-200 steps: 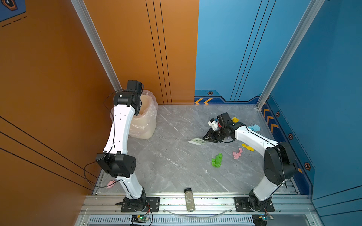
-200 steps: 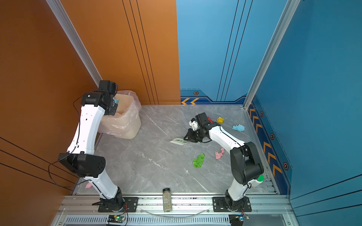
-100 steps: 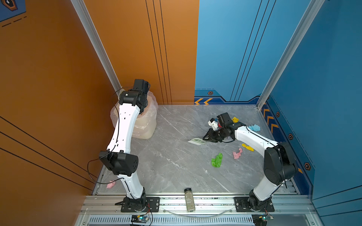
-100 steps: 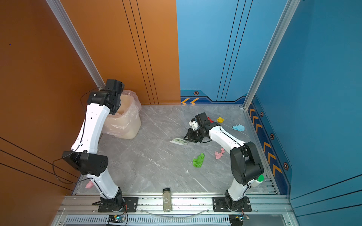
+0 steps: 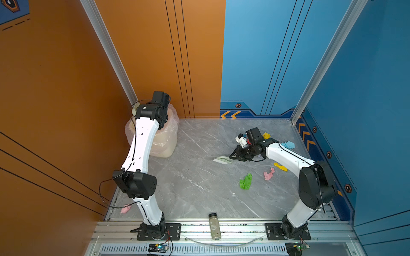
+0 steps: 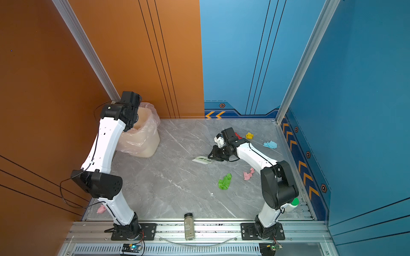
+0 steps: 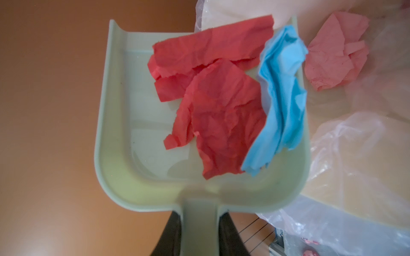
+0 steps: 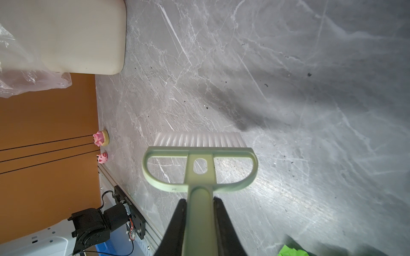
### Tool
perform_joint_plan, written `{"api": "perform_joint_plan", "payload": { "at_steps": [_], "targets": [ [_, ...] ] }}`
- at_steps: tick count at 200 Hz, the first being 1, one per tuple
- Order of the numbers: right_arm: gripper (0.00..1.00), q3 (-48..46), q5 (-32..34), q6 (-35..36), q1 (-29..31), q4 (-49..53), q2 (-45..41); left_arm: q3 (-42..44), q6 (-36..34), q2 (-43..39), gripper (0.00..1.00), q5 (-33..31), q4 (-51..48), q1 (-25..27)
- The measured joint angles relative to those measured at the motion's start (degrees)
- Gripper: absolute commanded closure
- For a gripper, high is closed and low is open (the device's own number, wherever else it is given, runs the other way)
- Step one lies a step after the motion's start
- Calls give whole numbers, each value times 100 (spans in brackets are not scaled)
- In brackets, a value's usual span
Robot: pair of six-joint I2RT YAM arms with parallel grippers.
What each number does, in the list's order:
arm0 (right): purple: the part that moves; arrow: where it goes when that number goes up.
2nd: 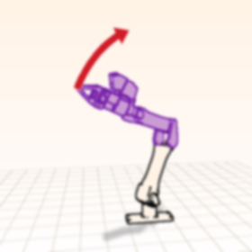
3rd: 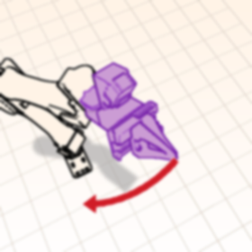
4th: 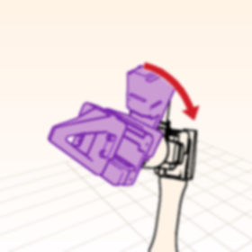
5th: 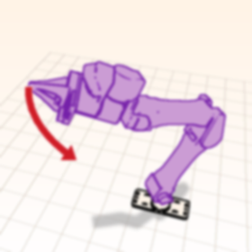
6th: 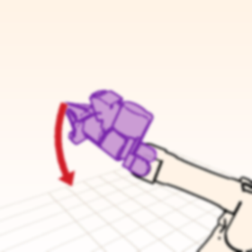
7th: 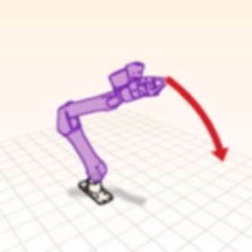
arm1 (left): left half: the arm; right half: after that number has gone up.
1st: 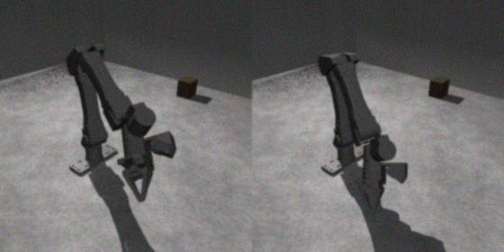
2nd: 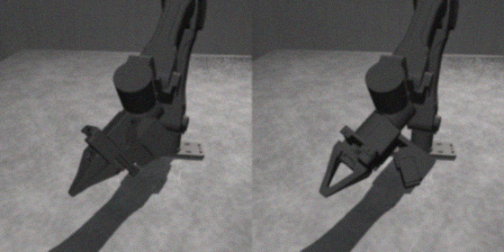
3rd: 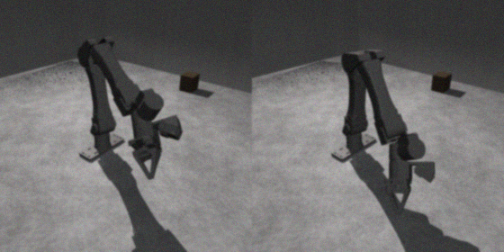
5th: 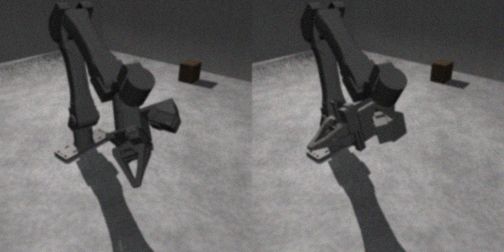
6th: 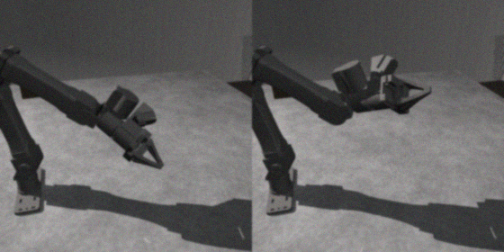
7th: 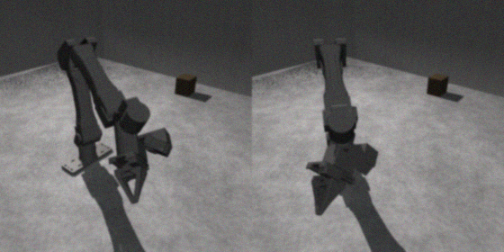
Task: Sweep away the paper scraps from the table
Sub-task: 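Tilt the dustpan with the left gripper to dump the papers into the bin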
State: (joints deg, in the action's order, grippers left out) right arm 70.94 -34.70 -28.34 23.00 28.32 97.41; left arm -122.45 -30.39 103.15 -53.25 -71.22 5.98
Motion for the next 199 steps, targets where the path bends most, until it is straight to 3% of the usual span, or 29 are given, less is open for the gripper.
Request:
{"api": "perform_joint_plan", "payload": {
  "at_steps": [88, 199],
  "targets": [
    [100, 0, 0, 0, 13, -7, 0, 232, -776, 0, 100, -385, 0, -7],
    [100, 2, -2, 0, 26, -7, 2, 249, -1226, 0, 100, -494, 2, 9]
  ]
}}
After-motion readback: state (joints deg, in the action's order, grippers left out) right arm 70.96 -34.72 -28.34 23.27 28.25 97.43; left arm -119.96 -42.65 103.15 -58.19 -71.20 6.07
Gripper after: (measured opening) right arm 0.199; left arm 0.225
